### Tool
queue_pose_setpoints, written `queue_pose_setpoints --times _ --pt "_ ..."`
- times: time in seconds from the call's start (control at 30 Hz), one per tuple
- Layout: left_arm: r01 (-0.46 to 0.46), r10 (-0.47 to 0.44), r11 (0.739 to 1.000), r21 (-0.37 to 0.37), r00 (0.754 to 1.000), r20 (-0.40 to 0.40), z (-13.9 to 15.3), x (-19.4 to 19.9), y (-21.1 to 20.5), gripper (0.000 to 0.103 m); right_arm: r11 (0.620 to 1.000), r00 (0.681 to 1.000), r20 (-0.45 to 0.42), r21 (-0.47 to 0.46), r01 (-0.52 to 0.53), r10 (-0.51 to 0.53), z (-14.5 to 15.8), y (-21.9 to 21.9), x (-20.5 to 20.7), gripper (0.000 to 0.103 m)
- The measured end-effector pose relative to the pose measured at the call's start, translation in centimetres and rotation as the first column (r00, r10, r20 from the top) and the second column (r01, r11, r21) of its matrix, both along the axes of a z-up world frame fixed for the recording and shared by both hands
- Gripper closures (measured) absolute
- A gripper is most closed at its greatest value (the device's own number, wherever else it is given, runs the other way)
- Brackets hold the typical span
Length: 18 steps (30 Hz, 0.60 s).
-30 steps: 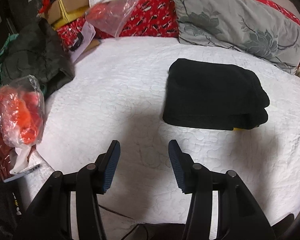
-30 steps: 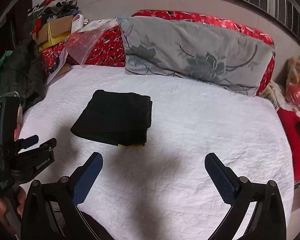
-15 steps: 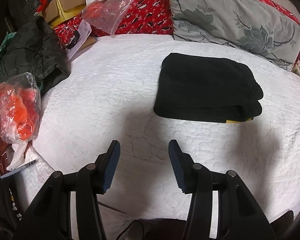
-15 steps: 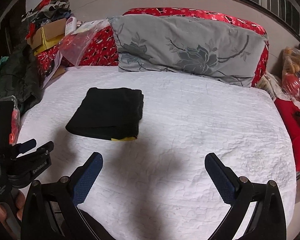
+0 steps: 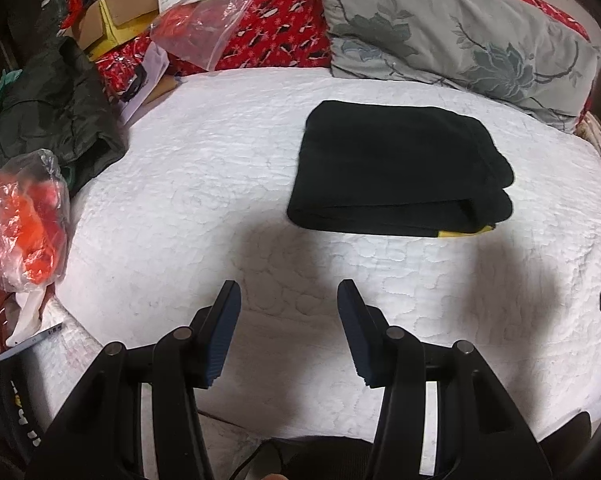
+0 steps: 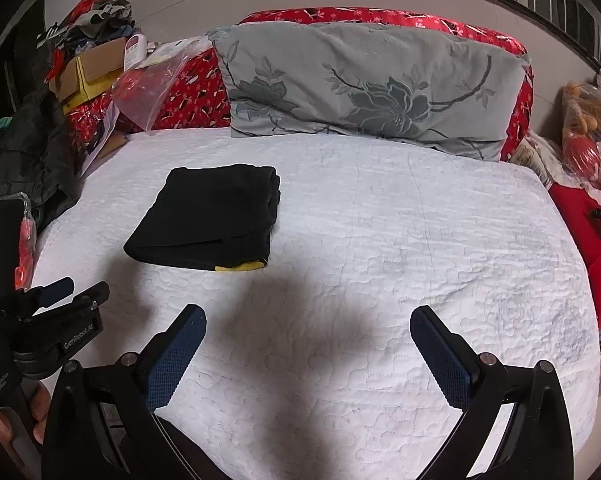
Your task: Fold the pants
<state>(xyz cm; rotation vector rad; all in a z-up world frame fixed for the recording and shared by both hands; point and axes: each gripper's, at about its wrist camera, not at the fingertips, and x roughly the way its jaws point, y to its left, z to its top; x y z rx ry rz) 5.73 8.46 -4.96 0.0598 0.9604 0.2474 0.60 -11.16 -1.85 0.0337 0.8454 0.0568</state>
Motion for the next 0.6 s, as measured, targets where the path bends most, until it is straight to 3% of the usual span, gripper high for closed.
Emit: queue_pose_setpoints --times 0.6 --pt "0.147 -0.149 0.984 -0.100 0.989 -0.009 0.5 0.4 -2.9 0.054 0.999 0.999 0.037 -0.034 0.035 -0.033 0.9 -1.7 -0.4 0.000"
